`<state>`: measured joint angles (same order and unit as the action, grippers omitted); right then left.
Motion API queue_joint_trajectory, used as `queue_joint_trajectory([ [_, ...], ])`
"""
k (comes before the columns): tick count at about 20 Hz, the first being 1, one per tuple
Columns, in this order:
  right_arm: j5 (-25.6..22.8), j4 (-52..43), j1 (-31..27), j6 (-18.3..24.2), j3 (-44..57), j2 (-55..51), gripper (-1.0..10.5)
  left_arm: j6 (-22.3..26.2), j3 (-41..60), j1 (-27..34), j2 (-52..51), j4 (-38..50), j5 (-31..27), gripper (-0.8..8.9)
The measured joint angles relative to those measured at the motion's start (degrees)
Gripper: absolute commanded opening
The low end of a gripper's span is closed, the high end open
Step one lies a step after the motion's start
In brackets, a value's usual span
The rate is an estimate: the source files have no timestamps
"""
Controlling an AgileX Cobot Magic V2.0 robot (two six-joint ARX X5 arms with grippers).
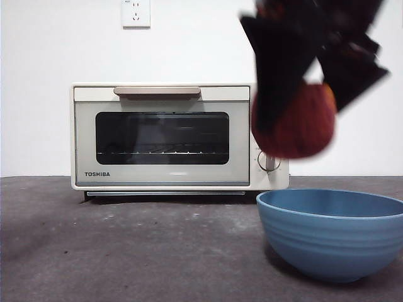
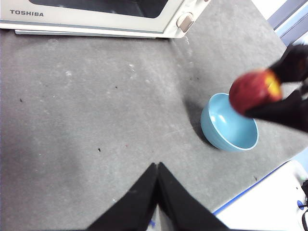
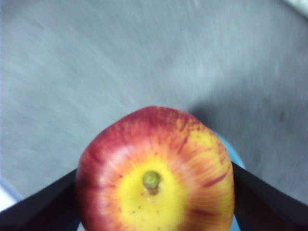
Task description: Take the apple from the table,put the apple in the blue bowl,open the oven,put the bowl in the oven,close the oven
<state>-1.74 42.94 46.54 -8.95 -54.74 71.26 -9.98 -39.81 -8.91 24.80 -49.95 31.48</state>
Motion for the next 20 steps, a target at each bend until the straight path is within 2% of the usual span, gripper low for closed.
queue_joint_trajectory([
  [8,0.24,-15.06,-0.81,-2.36,14.56,-0.72,3.9,0.0,0.0,0.0,0.0,0.0,0.0,0.07],
  [20,0.22,-16.2,-0.83,-3.5,16.92,-0.72,4.5,-0.04,0.0,0.0,0.0,0.48,0.0,0.07],
])
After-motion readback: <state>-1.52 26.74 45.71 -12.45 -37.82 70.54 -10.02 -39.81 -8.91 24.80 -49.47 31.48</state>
